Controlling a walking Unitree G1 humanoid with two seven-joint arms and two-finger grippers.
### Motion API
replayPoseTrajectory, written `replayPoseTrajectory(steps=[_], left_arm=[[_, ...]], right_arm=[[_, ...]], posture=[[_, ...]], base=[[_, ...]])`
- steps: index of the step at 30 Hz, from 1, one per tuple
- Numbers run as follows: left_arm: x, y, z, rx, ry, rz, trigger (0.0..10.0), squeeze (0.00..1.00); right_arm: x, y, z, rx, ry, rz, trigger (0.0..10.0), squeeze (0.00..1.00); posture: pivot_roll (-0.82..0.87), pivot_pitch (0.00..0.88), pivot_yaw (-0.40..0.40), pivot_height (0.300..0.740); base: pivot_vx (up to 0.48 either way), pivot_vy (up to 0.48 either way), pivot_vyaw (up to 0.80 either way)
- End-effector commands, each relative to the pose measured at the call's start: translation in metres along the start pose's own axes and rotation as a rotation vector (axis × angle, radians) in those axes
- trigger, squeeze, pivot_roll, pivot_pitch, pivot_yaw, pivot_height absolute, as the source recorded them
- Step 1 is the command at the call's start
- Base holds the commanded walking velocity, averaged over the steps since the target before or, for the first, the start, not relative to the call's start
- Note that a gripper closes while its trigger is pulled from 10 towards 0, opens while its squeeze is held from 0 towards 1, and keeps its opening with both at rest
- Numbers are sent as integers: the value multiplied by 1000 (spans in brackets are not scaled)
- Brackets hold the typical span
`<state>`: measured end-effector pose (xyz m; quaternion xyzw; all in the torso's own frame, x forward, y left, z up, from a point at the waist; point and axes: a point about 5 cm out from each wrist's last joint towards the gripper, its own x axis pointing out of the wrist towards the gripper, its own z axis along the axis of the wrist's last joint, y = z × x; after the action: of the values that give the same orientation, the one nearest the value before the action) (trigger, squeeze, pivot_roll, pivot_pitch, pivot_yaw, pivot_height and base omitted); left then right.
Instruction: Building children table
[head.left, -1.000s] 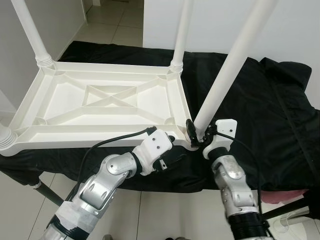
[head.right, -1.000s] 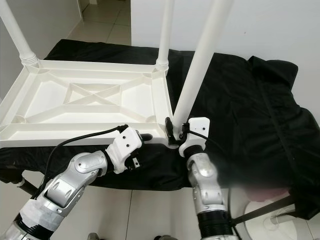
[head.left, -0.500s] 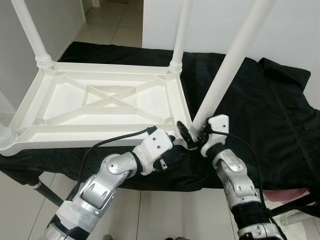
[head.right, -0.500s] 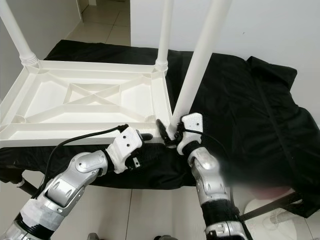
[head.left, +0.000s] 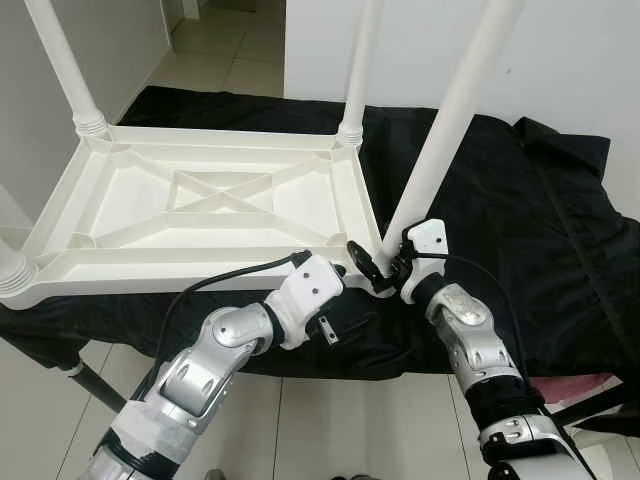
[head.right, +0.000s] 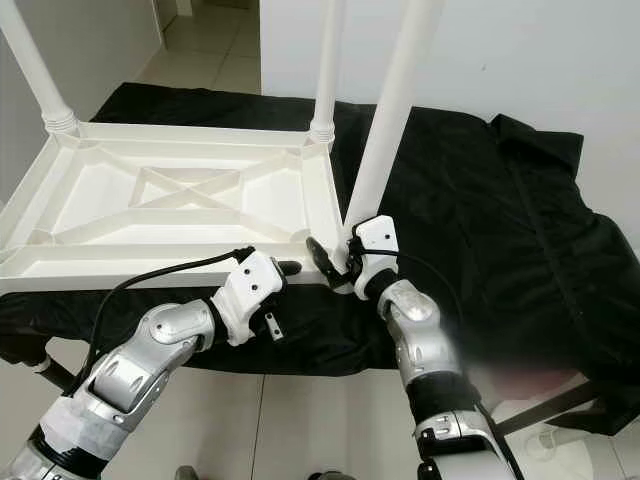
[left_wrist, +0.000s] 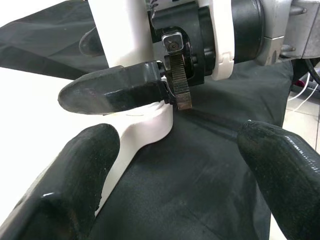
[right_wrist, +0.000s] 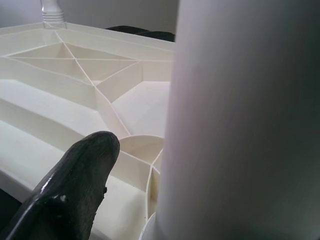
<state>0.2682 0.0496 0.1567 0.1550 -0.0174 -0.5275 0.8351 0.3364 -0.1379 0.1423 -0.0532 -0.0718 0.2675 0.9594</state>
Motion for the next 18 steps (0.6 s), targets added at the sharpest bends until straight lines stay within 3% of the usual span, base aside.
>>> replayPoseTrajectory(steps=[1,2,15,16,18], left_arm=[[2,-6,-2,8,8,-64,10000,0],[1,-6,-2,7,7,-67,10000,0],[0,-7,-3,11,15,-66,10000,0],[0,-7,-3,11,16,-65,10000,0],[0,-7,-3,11,17,-65,10000,0]], right_arm=[[-1,-1,-2,-13,10,13,10000,0],[-1,-2,-3,-14,11,21,0,0],[-9,-5,-14,21,26,5,0,0],[-10,-5,-14,27,30,-8,1059,0],[-11,-5,-15,30,33,-17,1059,0]], posture=[[9,54,-62,740],[10,54,-62,740],[10,62,-62,740],[9,63,-62,740],[9,63,-62,740]], base=[[0,0,0],[0,0,0],[0,0,0],[0,0,0],[0,0,0]])
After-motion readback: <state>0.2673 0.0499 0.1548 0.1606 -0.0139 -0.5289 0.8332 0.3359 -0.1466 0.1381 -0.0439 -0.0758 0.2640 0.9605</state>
